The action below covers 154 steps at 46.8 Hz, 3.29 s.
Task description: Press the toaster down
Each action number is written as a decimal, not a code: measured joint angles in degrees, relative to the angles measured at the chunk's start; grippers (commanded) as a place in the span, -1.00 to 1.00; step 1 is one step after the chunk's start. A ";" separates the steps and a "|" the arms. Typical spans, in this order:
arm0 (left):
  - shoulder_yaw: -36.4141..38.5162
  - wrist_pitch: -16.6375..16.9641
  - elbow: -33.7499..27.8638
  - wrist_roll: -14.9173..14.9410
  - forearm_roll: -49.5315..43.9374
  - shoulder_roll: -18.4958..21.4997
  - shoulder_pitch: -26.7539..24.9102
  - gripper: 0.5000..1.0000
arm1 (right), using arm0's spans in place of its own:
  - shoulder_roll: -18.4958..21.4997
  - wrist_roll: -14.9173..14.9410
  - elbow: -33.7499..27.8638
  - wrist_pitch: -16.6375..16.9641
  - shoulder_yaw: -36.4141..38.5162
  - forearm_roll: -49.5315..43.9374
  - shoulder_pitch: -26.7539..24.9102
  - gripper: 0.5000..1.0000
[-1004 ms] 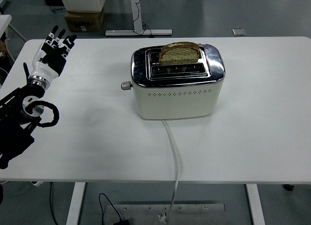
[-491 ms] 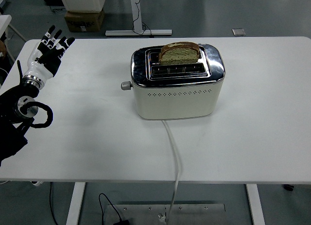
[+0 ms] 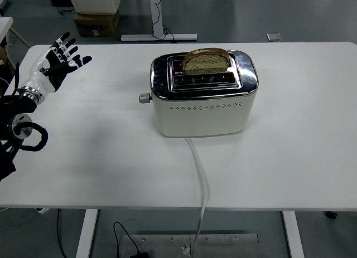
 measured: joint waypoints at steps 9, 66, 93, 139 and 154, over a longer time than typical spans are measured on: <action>3.12 -1.54 -0.21 0.00 3.49 2.41 -0.28 1.00 | 0.00 0.00 0.00 0.00 0.00 0.01 0.00 0.99; 5.33 -2.03 -29.50 -0.63 38.16 22.88 1.81 1.00 | 0.00 0.01 0.00 0.00 0.00 -0.03 0.00 0.99; 8.91 -2.09 -41.66 -2.92 53.77 25.75 1.89 1.00 | 0.00 0.01 0.00 0.01 0.00 0.00 0.00 0.99; 9.05 -1.40 -39.93 -2.81 57.74 20.92 2.71 1.00 | 0.00 0.00 0.00 0.00 0.00 0.00 0.00 0.99; 9.05 -1.41 -39.79 -2.69 57.74 19.30 2.25 1.00 | 0.00 0.00 0.00 0.00 0.00 -0.02 0.00 0.99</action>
